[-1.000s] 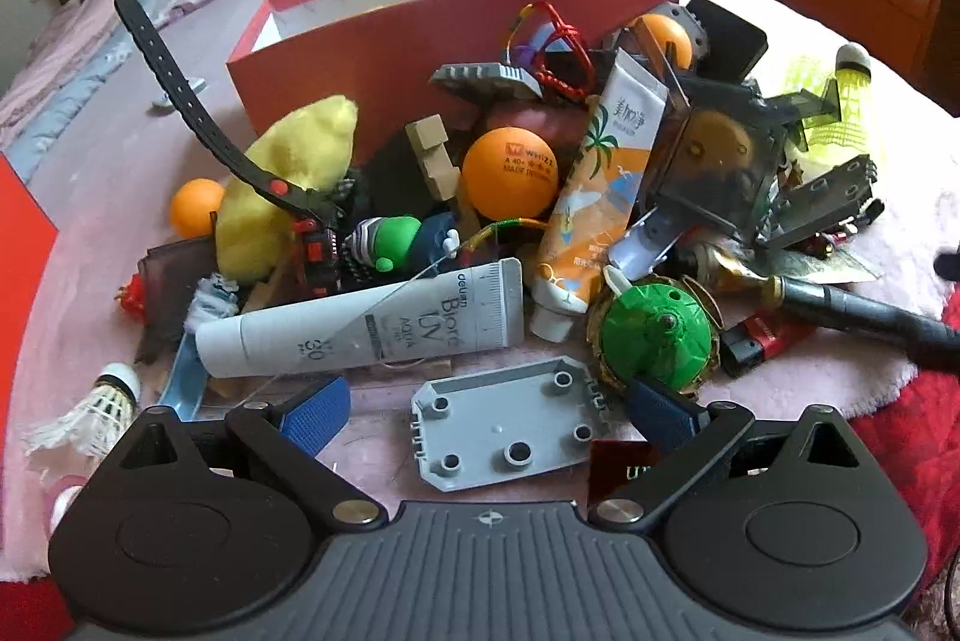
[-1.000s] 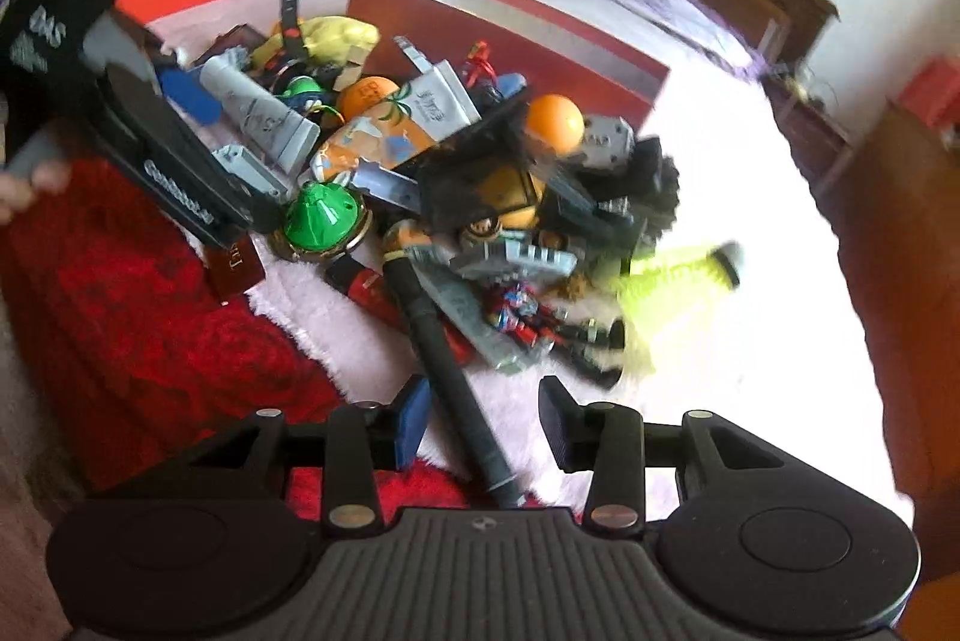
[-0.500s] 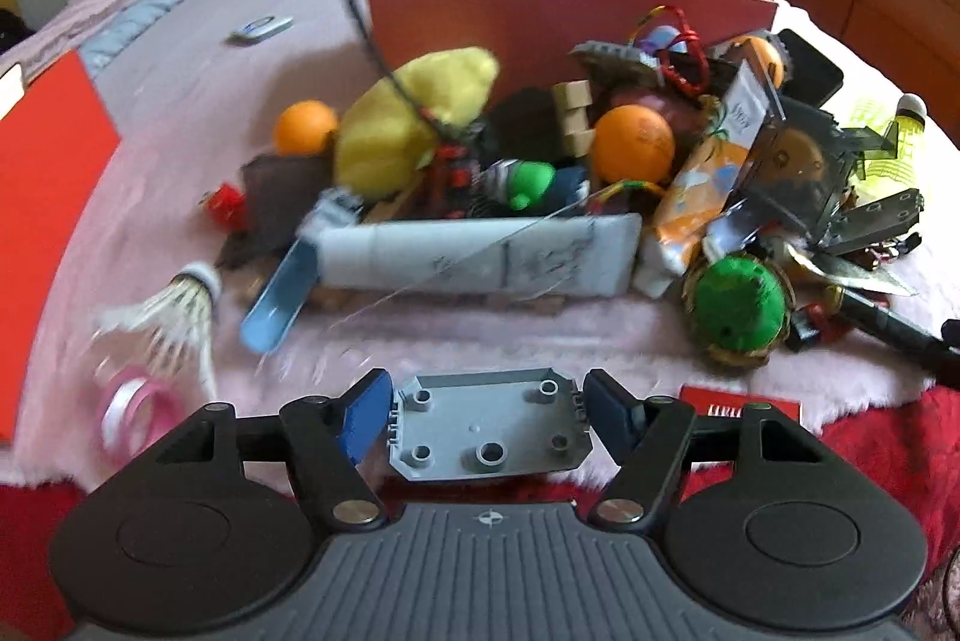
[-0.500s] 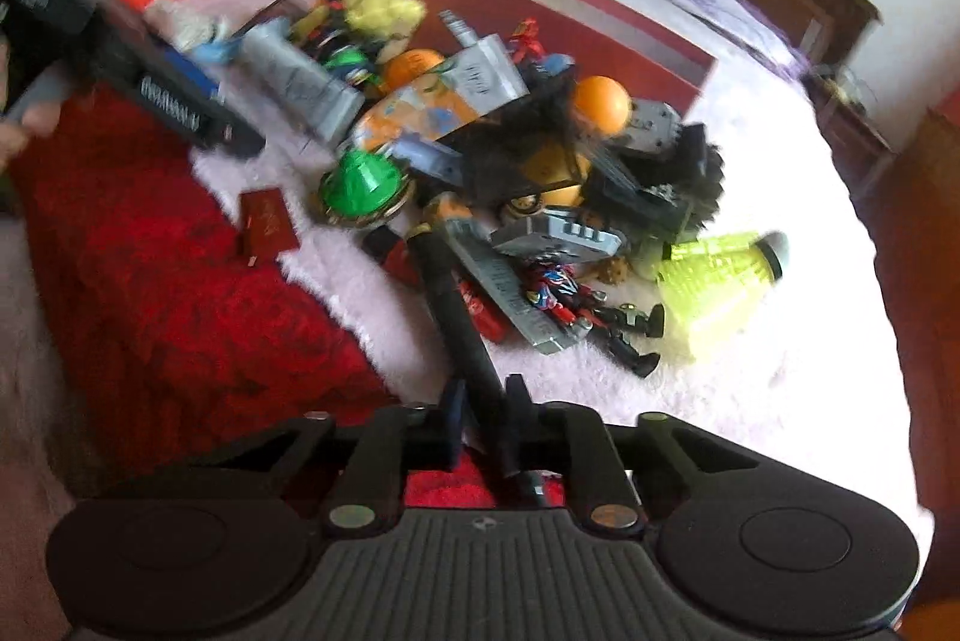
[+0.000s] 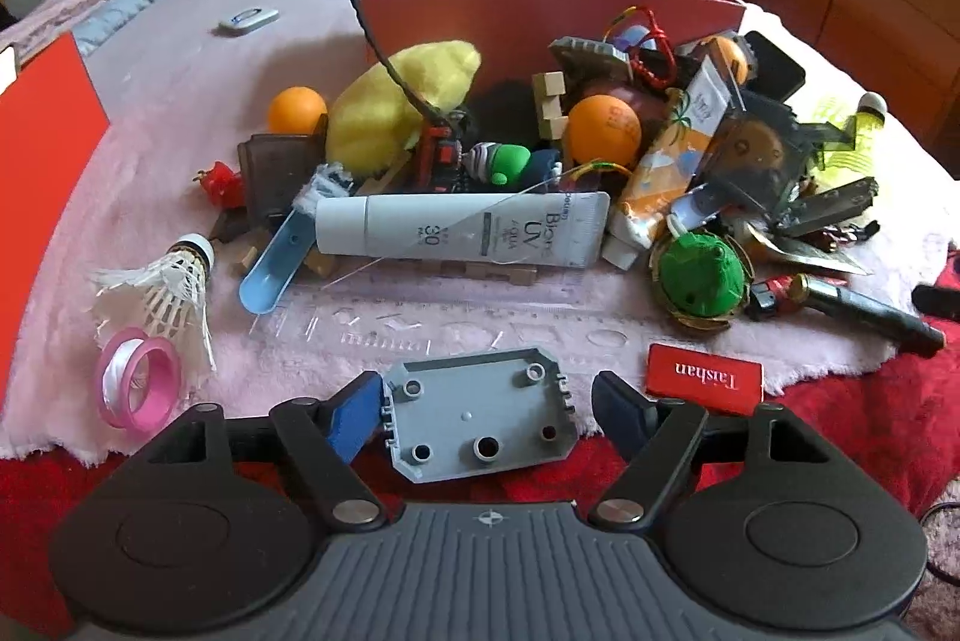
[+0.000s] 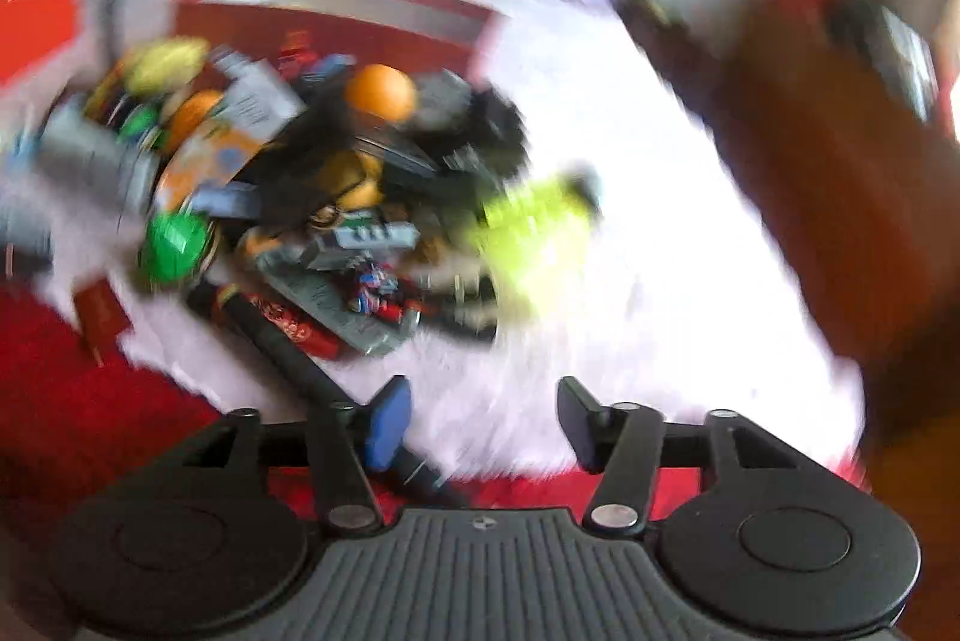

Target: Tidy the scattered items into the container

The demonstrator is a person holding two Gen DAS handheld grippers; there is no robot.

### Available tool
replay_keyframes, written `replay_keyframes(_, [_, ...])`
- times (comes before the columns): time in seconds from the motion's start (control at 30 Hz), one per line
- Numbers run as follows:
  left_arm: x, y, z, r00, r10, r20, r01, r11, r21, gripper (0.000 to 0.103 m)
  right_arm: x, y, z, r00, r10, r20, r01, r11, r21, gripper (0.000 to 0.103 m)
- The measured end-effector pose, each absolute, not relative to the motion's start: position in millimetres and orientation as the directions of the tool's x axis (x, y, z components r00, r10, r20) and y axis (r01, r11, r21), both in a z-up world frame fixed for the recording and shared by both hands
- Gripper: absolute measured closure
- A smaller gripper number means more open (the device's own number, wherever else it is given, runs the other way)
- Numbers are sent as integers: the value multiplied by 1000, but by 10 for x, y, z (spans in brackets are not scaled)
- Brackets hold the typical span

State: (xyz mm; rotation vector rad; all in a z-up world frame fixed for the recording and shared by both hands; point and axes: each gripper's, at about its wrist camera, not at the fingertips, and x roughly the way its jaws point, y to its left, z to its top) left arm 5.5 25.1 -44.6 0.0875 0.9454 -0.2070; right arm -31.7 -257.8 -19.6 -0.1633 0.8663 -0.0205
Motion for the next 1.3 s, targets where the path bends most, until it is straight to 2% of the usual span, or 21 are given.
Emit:
replay_keyframes(0.1, [27,257,-454,571,-136,-810,224,975,-5,25,-340,-2680,-209,595,22,-804,-16,1000,15,42])
replay_keyframes(0.17, [25,264,-463,575,-134,-807,228,974,0,24,-354,-2628,-185,585,32,-810,-47,999,6,39])
replay_keyframes(0.23, [4,275,-459,585,-125,-802,228,974,15,23,-340,-2568,-160,586,13,-810,-64,997,-30,31])
replay_keyframes(0.47, [8,376,-473,591,-130,-796,188,982,-20,19,-226,-2554,-272,516,13,-857,-20,1000,3,29])
replay_keyframes(0.5, [11,373,-485,589,-136,-797,190,981,-27,19,-243,-2546,-293,510,14,-860,-28,1000,-1,30])
replay_keyframes(0.53, [15,371,-497,586,-142,-798,192,981,-34,19,-257,-2536,-314,504,10,-863,-38,999,-11,38])
replay_keyframes(0.57, [16,363,-508,586,-140,-798,192,981,-31,20,-255,-2508,-335,498,-17,-867,-59,997,-54,41])
replay_keyframes(0.63, [17,355,-513,585,-139,-799,196,980,-27,23,-247,-2451,-363,496,-86,-864,-100,983,-155,67])
replay_keyframes(0.67, [17,351,-516,585,-138,-799,197,980,-25,23,-232,-2449,-360,510,-110,-853,-96,978,-184,72])
replay_keyframes(0.83, [24,358,-517,582,-135,-802,189,982,-29,24,-160,-2435,-349,577,-227,-785,-69,944,-324,73])
replay_keyframes(0.9, [19,353,-513,582,-135,-802,191,981,-26,25,-133,-2432,-343,602,-268,-753,-53,927,-372,67])
replay_keyframes(0.93, [17,351,-510,581,-135,-802,192,981,-25,25,-135,-2449,-330,613,-267,-743,-26,934,-357,54])
replay_keyframes(1.0, [11,351,-508,581,-135,-802,192,981,-25,25,-184,-2509,-273,639,-230,-734,32,961,-274,39])
replay_keyframes(1.07, [6,354,-506,581,-140,-802,195,980,-30,25,-261,-2579,-207,674,-154,-722,48,985,-166,30])
replay_keyframes(1.13, [4,351,-502,580,-145,-801,198,980,-34,25,-306,-2623,-174,688,-58,-723,6,997,-75,7])
replay_keyframes(1.2, [-2,347,-487,584,-153,-797,202,979,-39,24,-286,-2631,-170,674,17,-739,-57,998,-29,6])
replay_keyframes(1.3, [-14,339,-462,591,-163,-790,208,977,-46,22,-219,-2575,-219,652,22,-758,-69,997,-31,6])
